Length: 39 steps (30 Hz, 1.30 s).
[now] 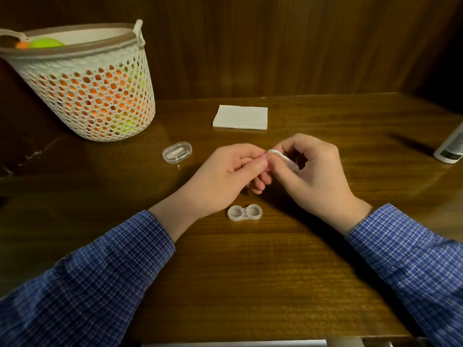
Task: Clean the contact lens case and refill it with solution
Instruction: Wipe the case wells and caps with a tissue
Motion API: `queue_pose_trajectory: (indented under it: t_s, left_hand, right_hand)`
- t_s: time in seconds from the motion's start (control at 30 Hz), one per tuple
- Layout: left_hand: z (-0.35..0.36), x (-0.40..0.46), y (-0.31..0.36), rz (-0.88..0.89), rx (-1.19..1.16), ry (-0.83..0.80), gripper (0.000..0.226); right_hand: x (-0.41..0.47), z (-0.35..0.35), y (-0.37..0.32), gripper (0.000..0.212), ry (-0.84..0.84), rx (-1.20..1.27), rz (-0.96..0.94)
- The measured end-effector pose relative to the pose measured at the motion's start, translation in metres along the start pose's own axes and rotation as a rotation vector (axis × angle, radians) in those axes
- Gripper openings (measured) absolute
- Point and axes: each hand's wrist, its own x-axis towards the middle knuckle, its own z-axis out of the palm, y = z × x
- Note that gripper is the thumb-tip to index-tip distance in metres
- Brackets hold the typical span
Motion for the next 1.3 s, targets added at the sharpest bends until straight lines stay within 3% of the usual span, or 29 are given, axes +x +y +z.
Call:
queue_pose_trajectory:
  t_s: [0.3,0.63,0.87,1.13,1.3]
  left_hand:
    - [-0.001,0.002,0.000,-0.087,-0.080,-0.053,0.035]
    - [0.000,0.003,-0.004,0.035,-0.089,0.055,0.026]
    - [-0.006,0.003,-0.006,-0.016,-0.183,-0.037,0.022]
    - [-0.006,0.003,-0.005,0.113,-0.149,0.103,0.026]
    - [-0.005,0.004,-0.005,0.128,-0.194,0.140,0.030]
  right_hand:
    - [0.003,-0.001,0.000,0.005,-0.068,0.035,-0.033]
    - [0.002,0.001,-0.001,0.012,-0.028,0.083,0.055]
    - [-0.001,0.001,-0.002,0.005,-0.014,0.112,0.018]
    - [0.007,-0.002,-0.008,0.022,-0.077,0.513,0.436]
    - [0.015,-0.011,-0.003,0.023,-0.396,0.906,0.723]
